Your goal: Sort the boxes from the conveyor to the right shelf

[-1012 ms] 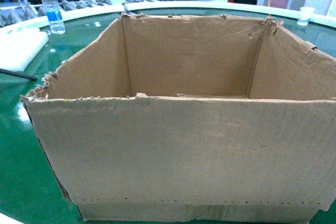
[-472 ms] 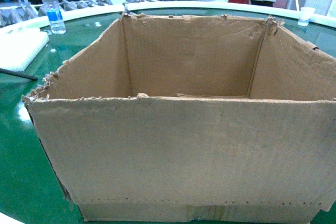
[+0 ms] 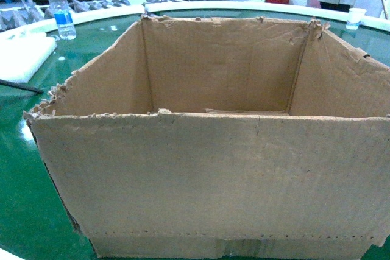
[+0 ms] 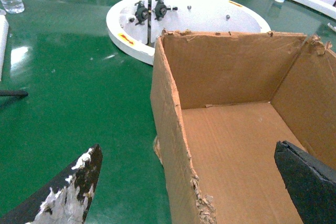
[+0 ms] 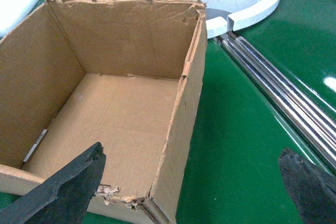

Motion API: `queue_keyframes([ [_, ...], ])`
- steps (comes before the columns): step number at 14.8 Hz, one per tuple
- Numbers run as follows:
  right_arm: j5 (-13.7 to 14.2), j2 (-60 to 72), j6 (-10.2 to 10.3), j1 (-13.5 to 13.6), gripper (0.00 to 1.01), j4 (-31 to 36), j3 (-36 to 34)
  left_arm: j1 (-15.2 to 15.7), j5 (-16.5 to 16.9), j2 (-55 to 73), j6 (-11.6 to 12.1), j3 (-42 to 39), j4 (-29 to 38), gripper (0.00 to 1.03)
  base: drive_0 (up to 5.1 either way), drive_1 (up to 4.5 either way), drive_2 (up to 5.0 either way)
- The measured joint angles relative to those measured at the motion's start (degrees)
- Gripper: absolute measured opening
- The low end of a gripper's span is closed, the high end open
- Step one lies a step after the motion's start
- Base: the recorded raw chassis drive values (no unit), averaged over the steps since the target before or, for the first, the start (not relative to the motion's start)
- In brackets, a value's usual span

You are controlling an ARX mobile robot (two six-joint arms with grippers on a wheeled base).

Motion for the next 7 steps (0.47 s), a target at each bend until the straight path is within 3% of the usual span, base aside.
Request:
queue_keyframes([
  [1,0.22,0.17,-0.02,0.22,0.98,0.2,0.04,-0.02,-0.02,0.0,0.0,0.0,0.0,0.98,0.0,0.0,0.0],
  [4,4.7,13.99,-1.18,8.41,0.98,0.02,9.64,1.25,2.47,9.05,-3.56,3.78,0.5,0.98,0.0,0.0,0.0],
  [7,8.96,24.81,-1.29,8.81,0.98,0.81,14.58,-0.87,5.38,16.94,-5.9,7.98,1.79,0.98,0.0,0.0,0.0],
])
